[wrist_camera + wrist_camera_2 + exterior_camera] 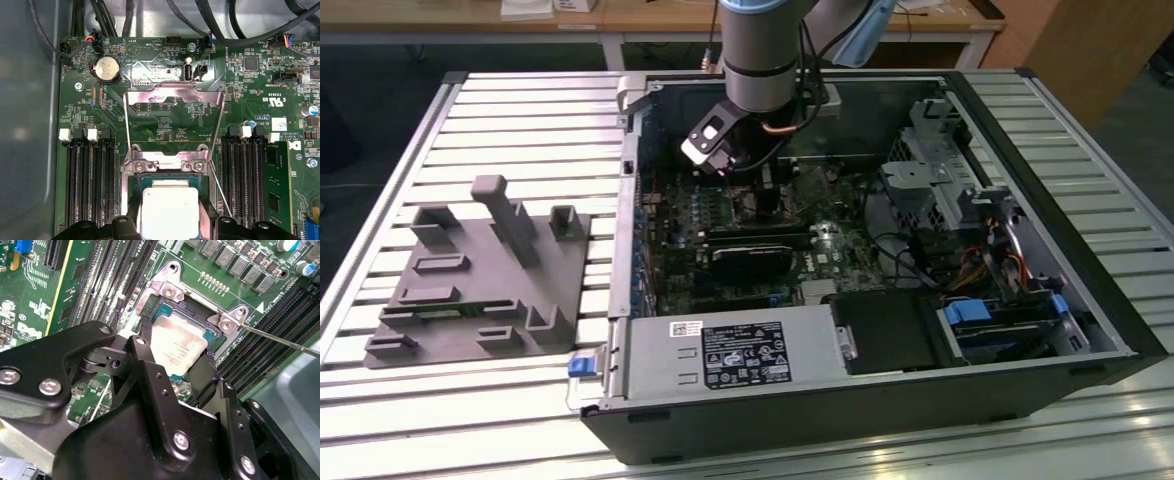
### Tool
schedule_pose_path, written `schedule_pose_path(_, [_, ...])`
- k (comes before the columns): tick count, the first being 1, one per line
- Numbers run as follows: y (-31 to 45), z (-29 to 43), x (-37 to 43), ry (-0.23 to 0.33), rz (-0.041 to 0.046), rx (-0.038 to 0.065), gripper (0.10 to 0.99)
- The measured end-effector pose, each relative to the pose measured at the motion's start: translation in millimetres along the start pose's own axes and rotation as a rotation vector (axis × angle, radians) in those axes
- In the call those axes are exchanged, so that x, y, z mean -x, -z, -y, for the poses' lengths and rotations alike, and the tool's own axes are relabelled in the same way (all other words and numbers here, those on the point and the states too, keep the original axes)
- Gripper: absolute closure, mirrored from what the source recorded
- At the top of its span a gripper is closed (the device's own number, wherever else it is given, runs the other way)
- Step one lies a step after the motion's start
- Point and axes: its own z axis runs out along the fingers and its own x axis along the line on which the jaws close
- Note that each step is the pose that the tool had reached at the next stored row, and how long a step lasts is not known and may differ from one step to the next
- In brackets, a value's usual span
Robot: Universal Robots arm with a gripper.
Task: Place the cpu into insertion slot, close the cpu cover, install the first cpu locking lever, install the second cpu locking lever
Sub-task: 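Place the cpu into insertion slot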
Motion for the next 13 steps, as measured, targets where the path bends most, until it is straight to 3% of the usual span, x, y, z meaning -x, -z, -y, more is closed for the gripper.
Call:
schedule_pose_path(6, [0.1,0.4,0.0,-0.001,-0.0127,0.000,0.549])
schedule_pose_path(13, [0.0,1.3,0.0,-0.001,-0.0136,0.000,0.549])
